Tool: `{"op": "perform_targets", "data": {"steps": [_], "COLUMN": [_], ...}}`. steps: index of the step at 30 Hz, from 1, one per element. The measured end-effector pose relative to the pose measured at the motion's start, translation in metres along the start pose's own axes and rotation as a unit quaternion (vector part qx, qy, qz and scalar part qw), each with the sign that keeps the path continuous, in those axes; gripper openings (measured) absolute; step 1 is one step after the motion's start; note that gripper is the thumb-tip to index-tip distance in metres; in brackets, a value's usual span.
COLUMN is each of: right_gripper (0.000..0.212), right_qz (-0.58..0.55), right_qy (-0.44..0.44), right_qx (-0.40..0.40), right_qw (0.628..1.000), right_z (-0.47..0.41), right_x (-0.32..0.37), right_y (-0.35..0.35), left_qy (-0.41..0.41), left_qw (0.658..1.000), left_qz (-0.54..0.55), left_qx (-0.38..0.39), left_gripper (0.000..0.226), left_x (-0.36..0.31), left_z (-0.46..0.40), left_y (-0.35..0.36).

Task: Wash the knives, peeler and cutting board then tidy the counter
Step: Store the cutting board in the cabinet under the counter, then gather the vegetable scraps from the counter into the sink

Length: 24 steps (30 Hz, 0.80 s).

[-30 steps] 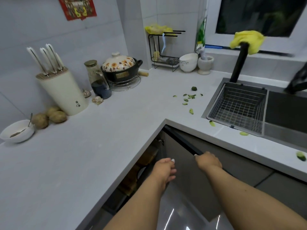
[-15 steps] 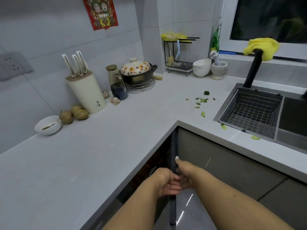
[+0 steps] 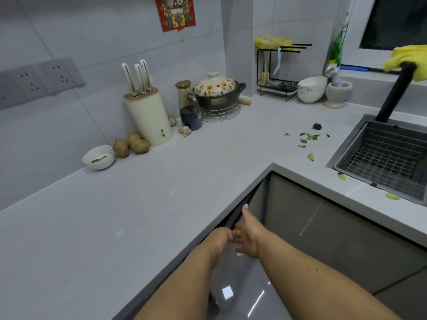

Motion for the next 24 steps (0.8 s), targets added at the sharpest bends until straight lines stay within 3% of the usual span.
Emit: {"op": "perform_targets", "data": {"steps": [6, 8, 16, 24], "right_gripper": [0.092, 0.093, 0.078, 0.045], "right_qz": [0.036, 0.04, 0.038, 0.101], "right_qy": [-0.016, -0.014, -0.077, -0.202], "right_qx": [0.0, -0.014, -0.064, -0.194], "right_qw": [0.999, 0.999, 0.994, 0.955], "right_z": [-0.011, -0.017, -0.013, 0.003], "right_x": [0.006, 0.008, 0.057, 0.159], "right_y": [0.007, 0.002, -0.037, -0.118], "left_qy": [0.009, 0.008, 0.049, 0.081], "left_qw": [0.999, 0.998, 0.997, 0.985], "left_qz": [-0.031, -0.056, 0.046, 0.121], "left_qx": [-0.031, -0.033, 0.024, 0.095], "left_gripper": [0.033, 0.023, 0.023, 0.023], "left_x": [-0.003, -0.007, -0.05, -0.127], "left_z": [-0.01, -0.006, -0.008, -0.023], "left_y": [-0.023, -0.022, 0.004, 0.059]}}
Point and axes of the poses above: each hand's wrist, its own z-axis away from the middle knuckle, its own y-axis out of the palm, x = y × z, the point moved 10 cm from there along -z, towards the middle knuckle, and after that the axes turned 4 degrees about -y, right-handed, at the moved point
